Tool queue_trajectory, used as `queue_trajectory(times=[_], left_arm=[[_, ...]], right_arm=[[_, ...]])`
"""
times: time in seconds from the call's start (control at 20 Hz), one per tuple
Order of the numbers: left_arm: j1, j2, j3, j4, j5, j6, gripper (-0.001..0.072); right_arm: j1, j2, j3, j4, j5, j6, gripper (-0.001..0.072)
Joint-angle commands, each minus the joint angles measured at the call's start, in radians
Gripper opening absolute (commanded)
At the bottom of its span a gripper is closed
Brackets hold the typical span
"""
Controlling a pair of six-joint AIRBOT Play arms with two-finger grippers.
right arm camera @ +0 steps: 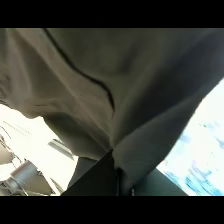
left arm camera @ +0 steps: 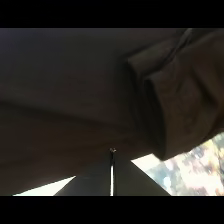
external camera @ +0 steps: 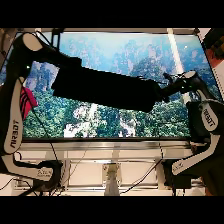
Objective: Fold the clothes and pants, and hang the long-sleeved shirts on hangers.
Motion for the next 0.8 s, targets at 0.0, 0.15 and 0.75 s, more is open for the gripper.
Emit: queue_trajectory(times=[0.0,0.15,0.75], left_arm=[[-0.105,-0.086,0.0,0.0,-0.003,-0.033,0.0006],[-0.219,-0.177,0.0,0.0,0.074,-0.087,0.0006],[-0.55,-0.433,0.0,-0.064,0.469,-0.254,0.0006]], right_arm=[[-0.121,0.049,0.0,-0.097,0.078,0.003,0.0017],[-0.204,0.058,0.008,-0.149,0.151,0.001,0.0017],[-0.282,0.224,0.116,-0.149,0.272,0.006,0.0017]])
